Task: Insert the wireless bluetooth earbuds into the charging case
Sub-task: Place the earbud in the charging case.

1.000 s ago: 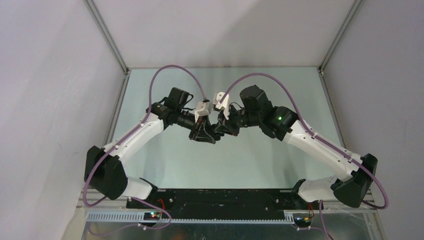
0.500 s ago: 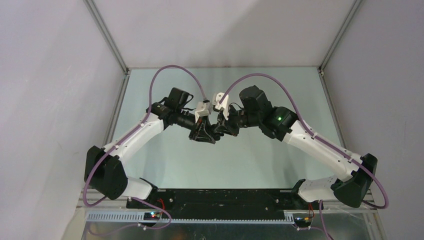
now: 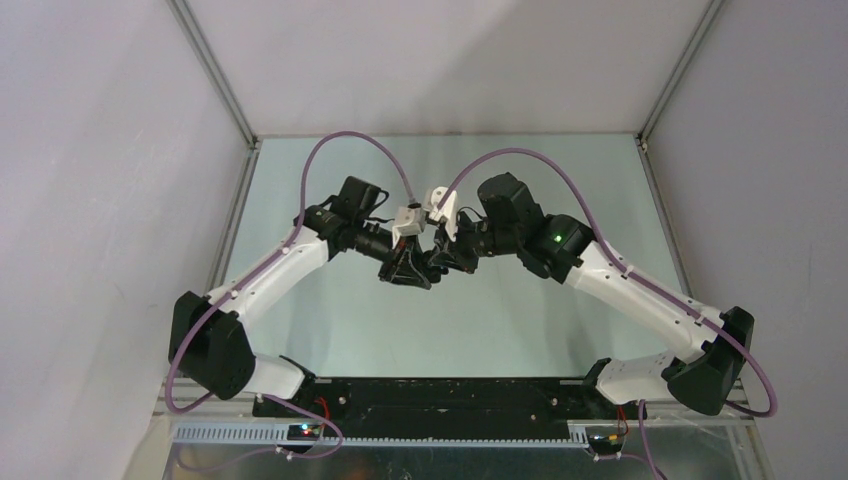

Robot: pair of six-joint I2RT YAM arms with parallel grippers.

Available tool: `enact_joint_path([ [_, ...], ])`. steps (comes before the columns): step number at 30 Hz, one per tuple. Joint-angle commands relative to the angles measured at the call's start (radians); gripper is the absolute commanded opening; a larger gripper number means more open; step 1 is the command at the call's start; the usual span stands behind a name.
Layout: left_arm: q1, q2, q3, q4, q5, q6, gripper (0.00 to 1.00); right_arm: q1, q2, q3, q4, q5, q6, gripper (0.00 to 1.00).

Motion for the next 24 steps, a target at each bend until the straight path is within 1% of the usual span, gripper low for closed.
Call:
enact_joint_path([
  [1,-0.023,-0.004,0.042,-0.021,0.017,0.046,0.01,0.006,-0.012,0.001,0.047,0.033,-0.001,0.1],
  [14,-0.041,0.011,0.055,-0.063,0.004,0.086,0.01,0.006,-0.038,-0.011,0.058,0.071,-0.012,0.1],
  [24,-0.041,0.009,0.058,-0.059,-0.013,0.084,0.0,0.006,-0.046,-0.011,0.016,-0.004,-0.05,0.1],
])
